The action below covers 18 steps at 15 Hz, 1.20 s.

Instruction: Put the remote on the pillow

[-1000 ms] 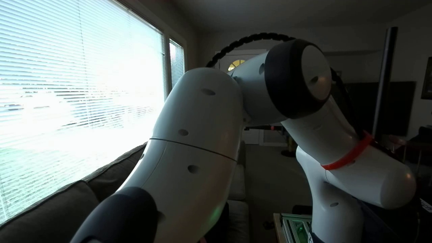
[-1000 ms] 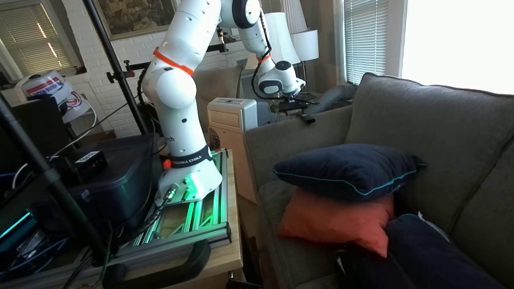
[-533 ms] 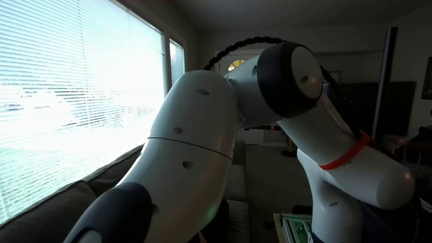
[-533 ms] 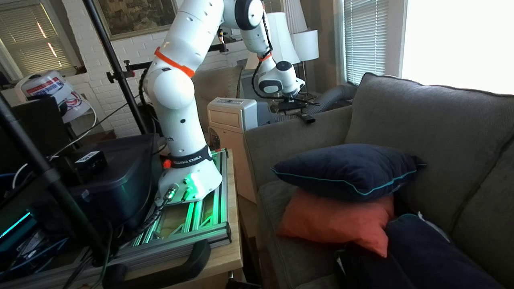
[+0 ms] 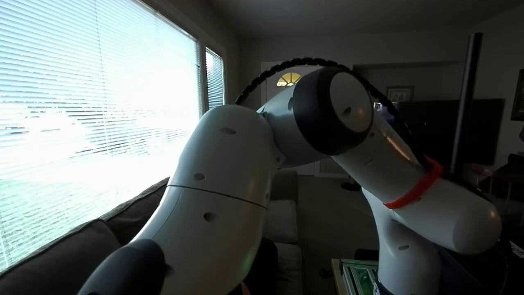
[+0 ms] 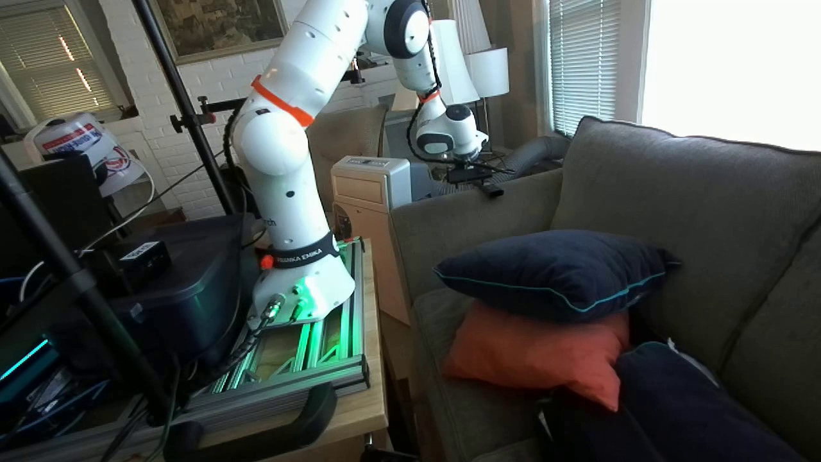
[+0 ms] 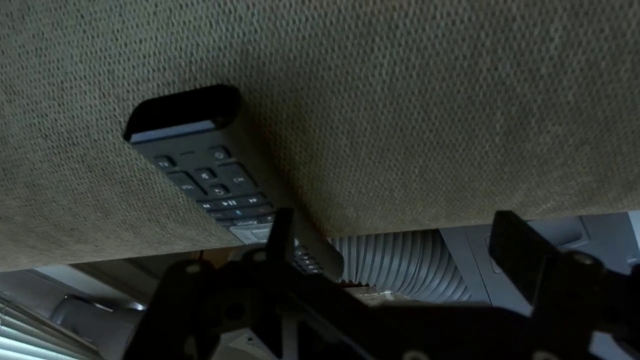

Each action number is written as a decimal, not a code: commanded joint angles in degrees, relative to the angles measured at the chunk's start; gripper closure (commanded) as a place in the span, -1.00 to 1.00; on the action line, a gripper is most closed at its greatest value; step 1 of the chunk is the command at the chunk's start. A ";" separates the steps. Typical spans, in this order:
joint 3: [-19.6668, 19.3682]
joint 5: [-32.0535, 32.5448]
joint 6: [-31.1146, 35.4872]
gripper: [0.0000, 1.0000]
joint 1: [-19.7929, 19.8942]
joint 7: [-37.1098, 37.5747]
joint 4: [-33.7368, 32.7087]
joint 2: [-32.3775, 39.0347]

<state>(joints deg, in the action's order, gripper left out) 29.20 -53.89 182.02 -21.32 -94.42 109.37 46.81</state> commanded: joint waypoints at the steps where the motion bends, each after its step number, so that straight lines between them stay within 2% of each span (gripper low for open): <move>1: 1.14 0.78 2.51 -1.00 0.58 -2.78 -2.58 3.30; 8: 4.86 1.45 13.52 -1.00 2.00 -2.92 -6.23 7.81; 18: 7.24 6.91 19.07 -1.00 3.69 -2.28 -9.08 13.57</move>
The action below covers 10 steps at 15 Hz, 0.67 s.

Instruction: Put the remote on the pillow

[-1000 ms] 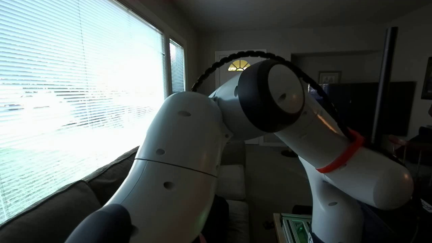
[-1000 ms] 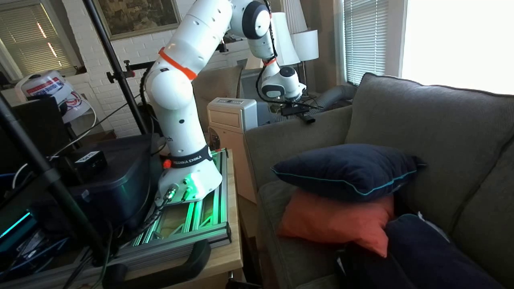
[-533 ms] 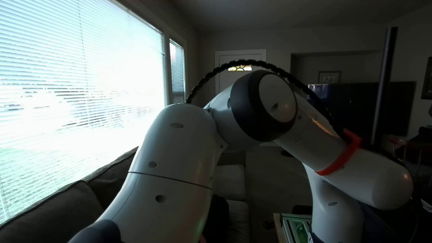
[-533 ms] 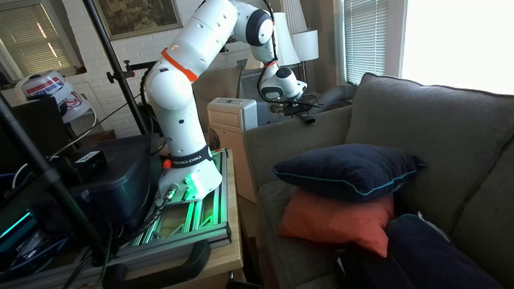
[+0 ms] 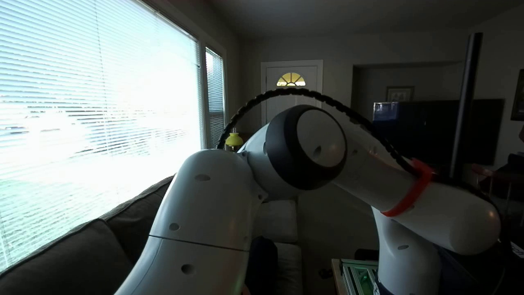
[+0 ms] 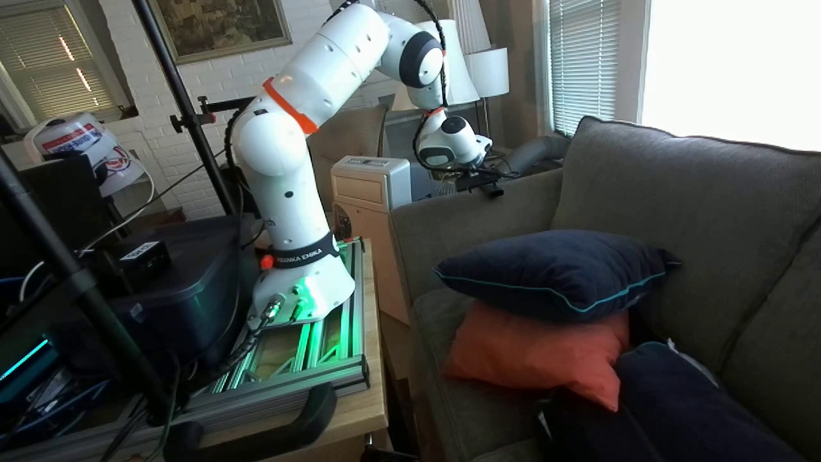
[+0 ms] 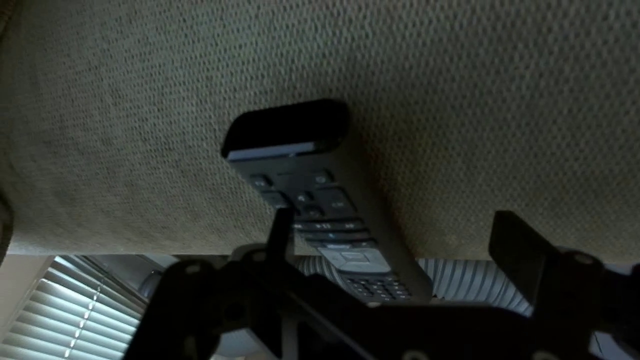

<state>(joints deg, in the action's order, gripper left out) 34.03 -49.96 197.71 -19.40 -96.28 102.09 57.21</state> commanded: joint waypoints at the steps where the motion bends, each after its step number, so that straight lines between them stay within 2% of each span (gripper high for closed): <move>1: 3.00 3.93 4.43 -1.00 2.20 -0.29 -2.03 3.71; 6: 3.86 7.66 5.64 -1.00 3.29 -0.17 -2.10 5.65; 10: 1.41 5.10 2.78 -1.00 2.00 0.01 -1.23 4.77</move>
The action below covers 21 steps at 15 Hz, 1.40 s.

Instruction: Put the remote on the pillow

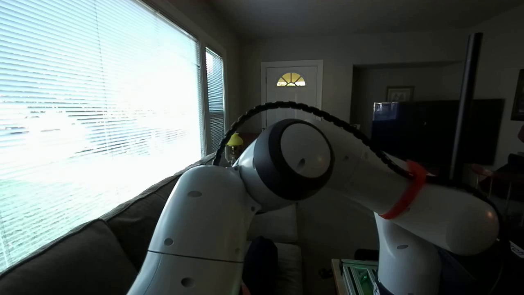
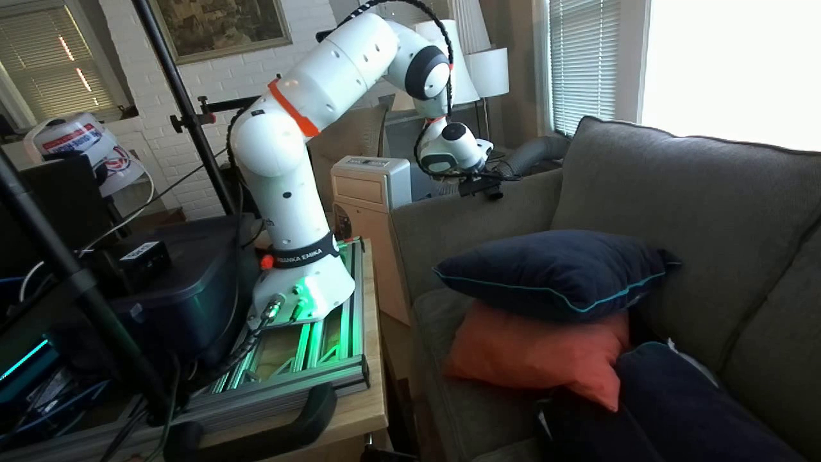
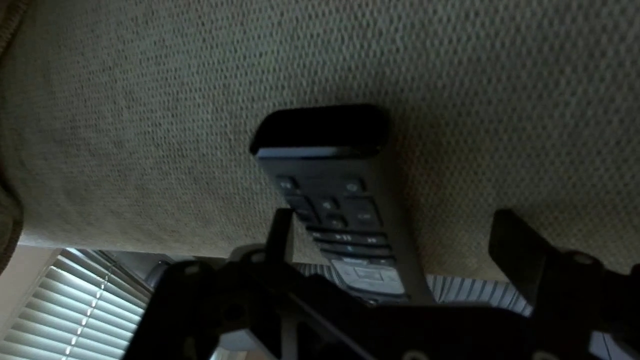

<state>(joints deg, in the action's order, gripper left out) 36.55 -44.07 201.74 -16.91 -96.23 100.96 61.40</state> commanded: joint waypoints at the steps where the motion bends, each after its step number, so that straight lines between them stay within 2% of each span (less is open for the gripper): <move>1: -6.69 5.89 -3.71 -1.00 -3.61 11.46 2.16 -2.15; 2: -8.57 5.23 -5.53 -1.00 -4.77 13.67 2.30 -3.20; 5: -13.12 11.02 -9.70 -1.00 -7.37 25.80 2.84 -5.14; 9: -16.16 22.98 -14.88 -1.00 -8.18 41.77 3.52 -6.97; 10: -16.38 26.94 -15.62 -0.50 -7.83 45.84 3.54 -7.04; 11: -16.37 30.33 -16.23 -0.46 -7.42 48.97 3.41 -6.96; 16: -17.15 44.00 -17.94 0.33 -6.64 62.15 3.80 -7.03; 17: -17.84 45.91 -18.44 0.42 -6.80 64.44 4.11 -7.58; 21: -21.13 51.33 -21.72 0.42 -7.82 72.54 5.68 -10.56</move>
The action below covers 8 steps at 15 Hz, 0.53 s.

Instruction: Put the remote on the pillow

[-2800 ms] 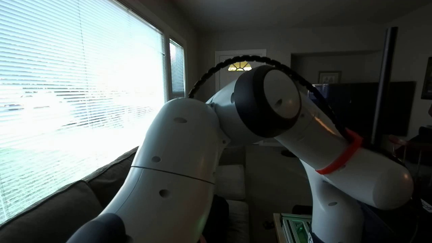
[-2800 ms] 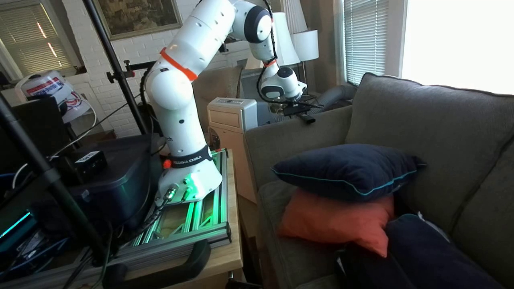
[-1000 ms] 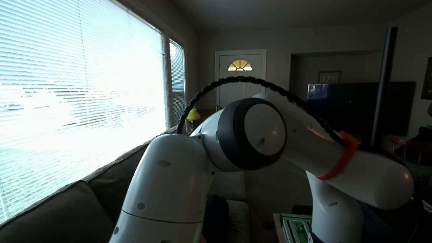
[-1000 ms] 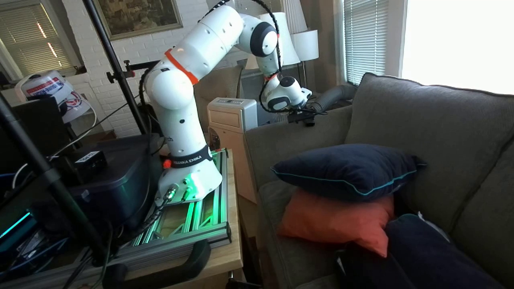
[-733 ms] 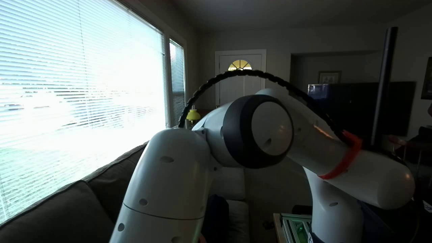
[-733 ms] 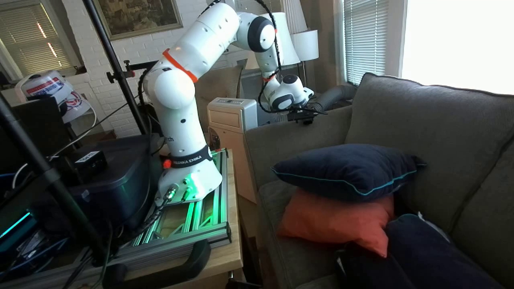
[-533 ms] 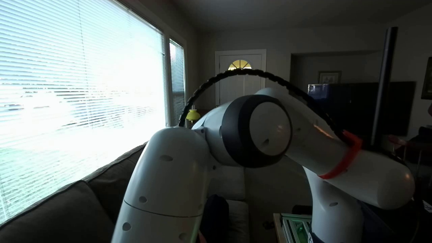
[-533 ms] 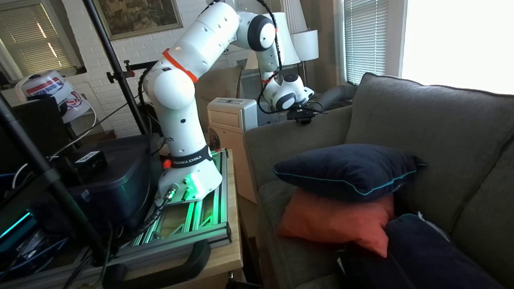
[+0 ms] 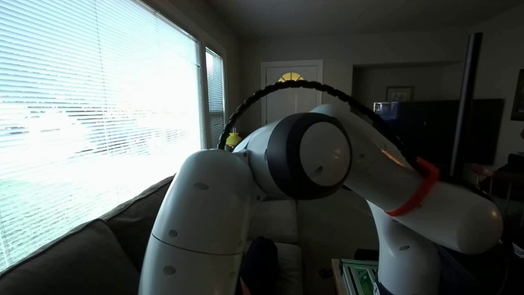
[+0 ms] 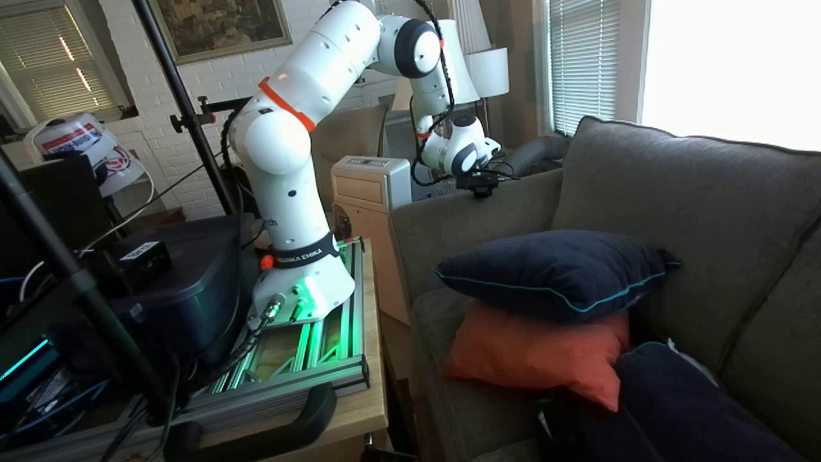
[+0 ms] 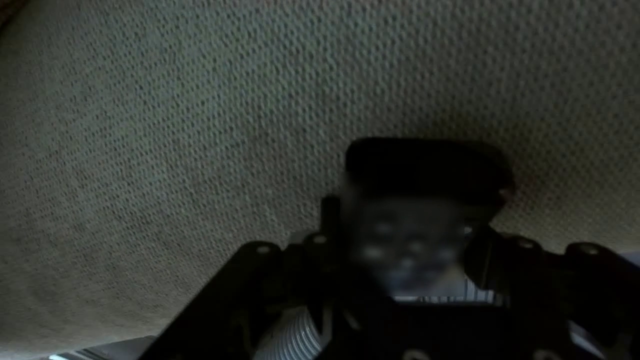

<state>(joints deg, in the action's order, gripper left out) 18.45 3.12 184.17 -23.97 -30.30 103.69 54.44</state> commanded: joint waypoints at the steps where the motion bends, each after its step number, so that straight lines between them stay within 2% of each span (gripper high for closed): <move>1: -3.45 5.07 -5.13 0.42 -0.64 7.74 3.67 -4.54; 8: -9.49 5.88 -10.68 0.42 -1.68 17.01 12.49 -13.88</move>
<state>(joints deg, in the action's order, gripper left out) 12.31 7.95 177.06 -24.80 -19.40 109.67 46.15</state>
